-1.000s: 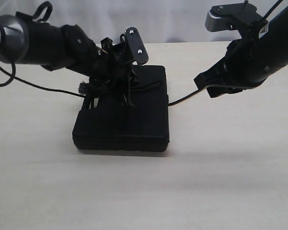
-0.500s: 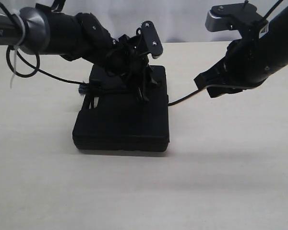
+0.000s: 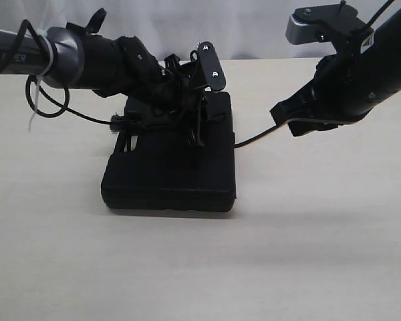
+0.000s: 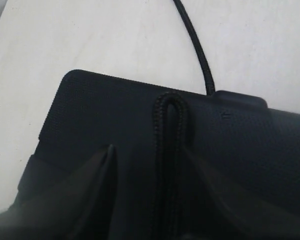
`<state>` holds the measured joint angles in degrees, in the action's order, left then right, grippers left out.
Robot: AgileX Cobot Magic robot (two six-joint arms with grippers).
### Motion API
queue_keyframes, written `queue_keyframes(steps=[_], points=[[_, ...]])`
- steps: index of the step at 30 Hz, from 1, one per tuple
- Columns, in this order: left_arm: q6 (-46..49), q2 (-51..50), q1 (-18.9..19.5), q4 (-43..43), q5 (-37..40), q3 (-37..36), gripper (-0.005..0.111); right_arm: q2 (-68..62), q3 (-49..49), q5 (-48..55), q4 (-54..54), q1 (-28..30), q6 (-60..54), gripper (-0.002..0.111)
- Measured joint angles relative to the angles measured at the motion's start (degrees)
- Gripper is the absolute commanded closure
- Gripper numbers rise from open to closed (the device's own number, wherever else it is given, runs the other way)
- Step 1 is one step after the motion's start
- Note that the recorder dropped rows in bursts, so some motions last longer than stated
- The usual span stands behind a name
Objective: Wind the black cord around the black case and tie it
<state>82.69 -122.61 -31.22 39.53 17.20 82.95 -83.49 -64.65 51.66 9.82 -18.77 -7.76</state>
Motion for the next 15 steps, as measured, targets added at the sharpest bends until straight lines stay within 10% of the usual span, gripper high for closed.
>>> queue_keyframes(steps=[15], points=[[-1.21,-0.60,0.00,1.15,-5.07,0.00,0.068,0.00,0.00,0.00,0.00,0.00,0.00,0.104]])
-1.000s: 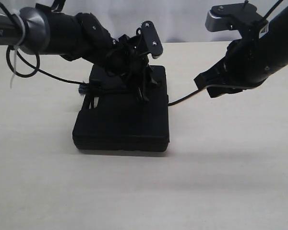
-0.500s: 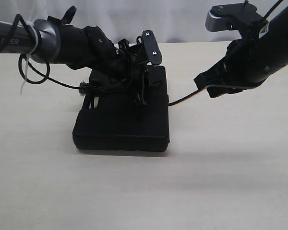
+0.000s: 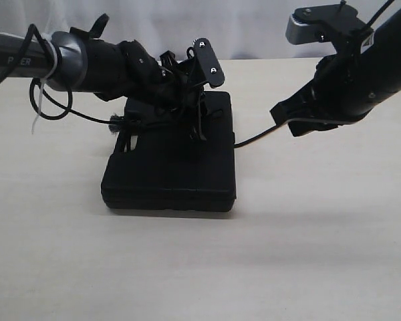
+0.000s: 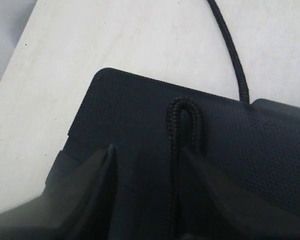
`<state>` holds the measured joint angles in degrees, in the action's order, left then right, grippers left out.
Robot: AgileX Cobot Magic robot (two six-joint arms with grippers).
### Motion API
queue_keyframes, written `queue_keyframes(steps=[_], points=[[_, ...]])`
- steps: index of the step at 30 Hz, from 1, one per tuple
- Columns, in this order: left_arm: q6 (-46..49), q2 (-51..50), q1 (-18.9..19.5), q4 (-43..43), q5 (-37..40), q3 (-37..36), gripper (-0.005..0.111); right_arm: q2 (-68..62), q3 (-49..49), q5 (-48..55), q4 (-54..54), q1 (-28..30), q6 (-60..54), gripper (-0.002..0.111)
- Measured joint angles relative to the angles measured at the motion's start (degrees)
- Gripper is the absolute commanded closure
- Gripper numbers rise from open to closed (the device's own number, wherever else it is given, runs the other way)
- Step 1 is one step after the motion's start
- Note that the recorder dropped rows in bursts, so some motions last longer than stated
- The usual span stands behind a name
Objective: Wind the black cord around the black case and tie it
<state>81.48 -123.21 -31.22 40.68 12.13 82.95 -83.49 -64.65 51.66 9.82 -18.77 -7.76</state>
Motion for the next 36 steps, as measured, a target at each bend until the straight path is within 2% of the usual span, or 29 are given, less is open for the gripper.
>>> queue_keyframes(steps=[14,16,22,30,36], points=[[-0.10,-1.72,0.00,0.10,-2.39,0.09,0.068,0.00,0.00,0.00,0.00,0.00,0.00,0.104],[-0.21,-1.72,0.00,0.10,-2.39,0.09,0.073,0.00,0.00,0.00,0.00,0.00,0.00,0.104],[-0.21,-1.85,0.00,0.10,-1.54,0.09,0.106,0.00,0.00,0.00,0.00,0.00,0.00,0.104],[-0.21,-1.87,0.00,0.10,-1.15,0.09,0.107,0.00,0.00,0.00,0.00,0.00,0.00,0.104],[-0.21,-0.87,0.00,0.10,-4.47,0.09,0.107,0.00,0.00,0.00,0.00,0.00,0.00,0.104]])
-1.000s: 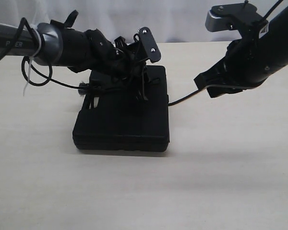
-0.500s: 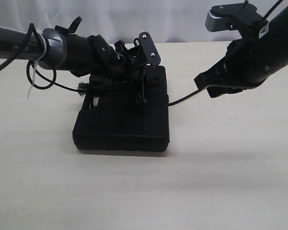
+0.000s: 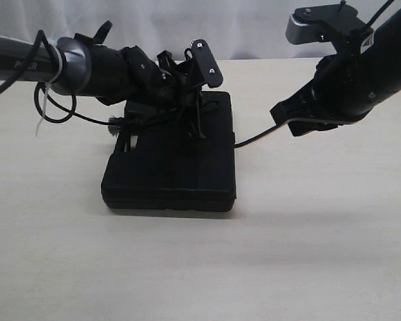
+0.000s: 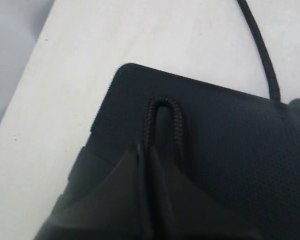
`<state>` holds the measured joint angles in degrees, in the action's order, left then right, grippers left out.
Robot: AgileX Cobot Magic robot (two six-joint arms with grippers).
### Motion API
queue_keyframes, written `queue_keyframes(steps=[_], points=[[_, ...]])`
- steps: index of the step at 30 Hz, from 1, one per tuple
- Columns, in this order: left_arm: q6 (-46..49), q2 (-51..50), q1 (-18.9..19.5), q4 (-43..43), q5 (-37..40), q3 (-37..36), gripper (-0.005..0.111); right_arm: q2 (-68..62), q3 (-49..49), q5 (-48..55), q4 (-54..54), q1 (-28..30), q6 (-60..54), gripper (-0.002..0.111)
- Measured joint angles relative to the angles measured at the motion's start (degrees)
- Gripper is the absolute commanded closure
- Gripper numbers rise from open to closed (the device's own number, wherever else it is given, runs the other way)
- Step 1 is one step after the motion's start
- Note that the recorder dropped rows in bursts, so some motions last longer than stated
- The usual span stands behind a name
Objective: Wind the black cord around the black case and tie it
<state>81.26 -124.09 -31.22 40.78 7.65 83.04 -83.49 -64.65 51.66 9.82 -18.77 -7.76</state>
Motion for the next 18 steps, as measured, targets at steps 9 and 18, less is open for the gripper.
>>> queue_keyframes(steps=[9,18], points=[[0.00,3.38,-0.13,-0.10,-6.50,-1.15,0.107,0.00,0.00,0.00,0.41,0.00,0.00,0.104],[4.72,9.23,-0.78,-0.10,-17.56,-9.06,0.107,-0.33,0.40,-2.95,16.70,0.00,-12.60,0.104]])
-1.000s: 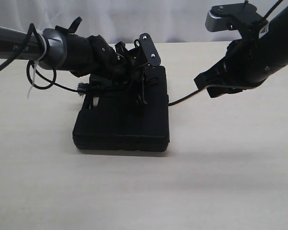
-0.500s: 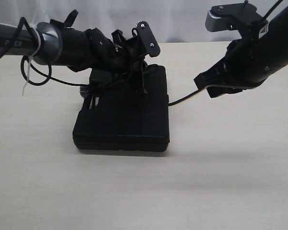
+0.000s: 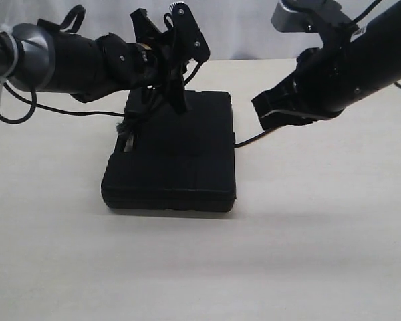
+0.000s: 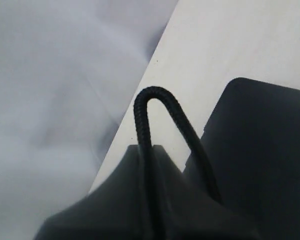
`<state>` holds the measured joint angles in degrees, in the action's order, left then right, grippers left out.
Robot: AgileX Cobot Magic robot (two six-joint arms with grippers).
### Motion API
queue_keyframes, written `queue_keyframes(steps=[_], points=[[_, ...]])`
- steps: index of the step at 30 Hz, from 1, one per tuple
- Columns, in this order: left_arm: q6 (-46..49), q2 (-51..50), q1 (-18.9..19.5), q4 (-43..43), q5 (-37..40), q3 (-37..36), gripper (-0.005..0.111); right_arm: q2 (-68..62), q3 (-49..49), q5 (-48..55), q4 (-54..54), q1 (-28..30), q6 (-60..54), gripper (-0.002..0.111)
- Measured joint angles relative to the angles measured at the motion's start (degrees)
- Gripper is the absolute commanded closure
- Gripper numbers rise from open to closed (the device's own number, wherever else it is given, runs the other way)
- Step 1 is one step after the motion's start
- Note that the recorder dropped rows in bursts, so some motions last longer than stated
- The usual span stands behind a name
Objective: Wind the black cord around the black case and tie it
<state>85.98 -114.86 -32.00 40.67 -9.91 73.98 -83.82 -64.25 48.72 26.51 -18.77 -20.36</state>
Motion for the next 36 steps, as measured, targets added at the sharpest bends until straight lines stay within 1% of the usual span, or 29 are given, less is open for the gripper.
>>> queue_keyframes(steps=[2,5,8,12,18,20,23,28,36], points=[[1.22,0.66,0.00,0.00,-0.32,-1.28,0.107,-0.67,1.36,-2.12,4.98,0.00,-3.43,0.104],[3.06,1.44,-0.11,0.11,-0.64,-3.05,0.107,-2.32,5.37,-7.44,16.58,0.00,-12.53,0.104],[4.31,2.40,-0.11,0.11,-0.75,-4.33,0.107,-4.04,7.08,-11.13,27.57,0.00,-22.89,0.104],[5.07,4.46,-0.11,0.11,0.26,-4.53,0.107,-5.02,7.22,-17.18,44.84,0.00,-38.26,0.104],[5.53,6.43,-0.11,0.11,4.27,-4.53,0.107,-11.48,7.22,-20.59,64.88,0.00,-53.09,0.104],[5.51,6.43,-0.11,0.11,5.91,-4.53,0.107,-14.03,7.22,-20.32,69.49,0.00,-57.72,0.104],[5.51,6.43,-0.11,0.11,7.64,-4.53,0.107,-17.88,6.57,-17.93,72.09,0.00,-61.21,0.104],[5.51,6.43,-0.11,0.11,8.03,-4.53,0.107,-23.63,3.27,-11.78,72.94,0.00,-62.51,0.104],[5.51,6.43,-0.11,0.11,10.25,-4.53,0.107,-26.46,-0.85,-10.59,73.27,0.00,-63.44,0.104]])
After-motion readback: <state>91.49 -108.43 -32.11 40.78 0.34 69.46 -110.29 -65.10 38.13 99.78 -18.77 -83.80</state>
